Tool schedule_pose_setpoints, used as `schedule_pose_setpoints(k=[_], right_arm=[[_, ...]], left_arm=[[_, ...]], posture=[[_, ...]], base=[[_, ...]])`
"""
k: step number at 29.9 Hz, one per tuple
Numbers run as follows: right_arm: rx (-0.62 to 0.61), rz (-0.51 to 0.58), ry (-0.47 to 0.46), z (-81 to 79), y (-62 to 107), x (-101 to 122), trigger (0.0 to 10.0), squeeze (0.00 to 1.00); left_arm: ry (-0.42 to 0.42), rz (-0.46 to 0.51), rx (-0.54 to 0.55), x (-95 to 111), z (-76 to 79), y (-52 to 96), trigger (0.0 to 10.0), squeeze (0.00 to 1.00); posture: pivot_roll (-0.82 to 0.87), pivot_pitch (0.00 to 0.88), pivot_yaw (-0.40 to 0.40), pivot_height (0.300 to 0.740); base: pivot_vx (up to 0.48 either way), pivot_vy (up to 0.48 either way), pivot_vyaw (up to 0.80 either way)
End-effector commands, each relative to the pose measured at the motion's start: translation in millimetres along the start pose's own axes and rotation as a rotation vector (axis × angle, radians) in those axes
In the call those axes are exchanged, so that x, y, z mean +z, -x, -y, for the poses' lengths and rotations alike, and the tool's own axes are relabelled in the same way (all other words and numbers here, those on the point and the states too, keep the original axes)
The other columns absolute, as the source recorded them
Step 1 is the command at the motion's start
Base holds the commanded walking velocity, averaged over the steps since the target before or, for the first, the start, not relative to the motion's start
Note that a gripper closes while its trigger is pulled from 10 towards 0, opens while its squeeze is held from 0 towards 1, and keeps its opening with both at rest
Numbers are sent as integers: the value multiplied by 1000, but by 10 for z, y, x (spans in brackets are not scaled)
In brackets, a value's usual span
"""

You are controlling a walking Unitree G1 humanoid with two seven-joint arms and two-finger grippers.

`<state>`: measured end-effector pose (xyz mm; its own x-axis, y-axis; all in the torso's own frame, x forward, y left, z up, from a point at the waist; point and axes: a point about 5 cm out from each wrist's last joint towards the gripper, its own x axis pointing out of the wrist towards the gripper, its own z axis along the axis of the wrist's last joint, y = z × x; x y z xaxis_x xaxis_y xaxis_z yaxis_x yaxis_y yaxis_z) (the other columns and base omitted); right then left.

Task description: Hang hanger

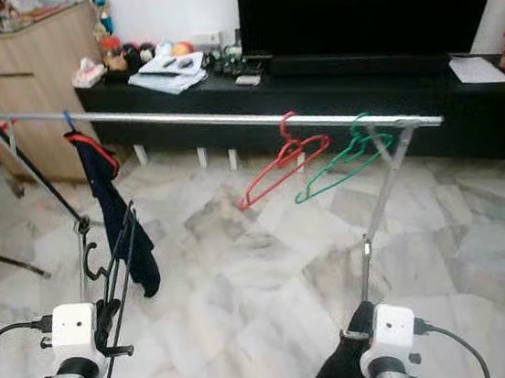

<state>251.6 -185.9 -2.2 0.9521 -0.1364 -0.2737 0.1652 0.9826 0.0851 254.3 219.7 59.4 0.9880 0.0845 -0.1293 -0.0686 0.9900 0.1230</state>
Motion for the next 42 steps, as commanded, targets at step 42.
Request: schedule_pose_setpoints(k=[42], right_arm=[[-12,17,2,15,-44,62,10000,0]], left_arm=[[11,20,-93,52,124,7,10000,0]], posture=[[40,44,2,740]], base=[[0,309,0]])
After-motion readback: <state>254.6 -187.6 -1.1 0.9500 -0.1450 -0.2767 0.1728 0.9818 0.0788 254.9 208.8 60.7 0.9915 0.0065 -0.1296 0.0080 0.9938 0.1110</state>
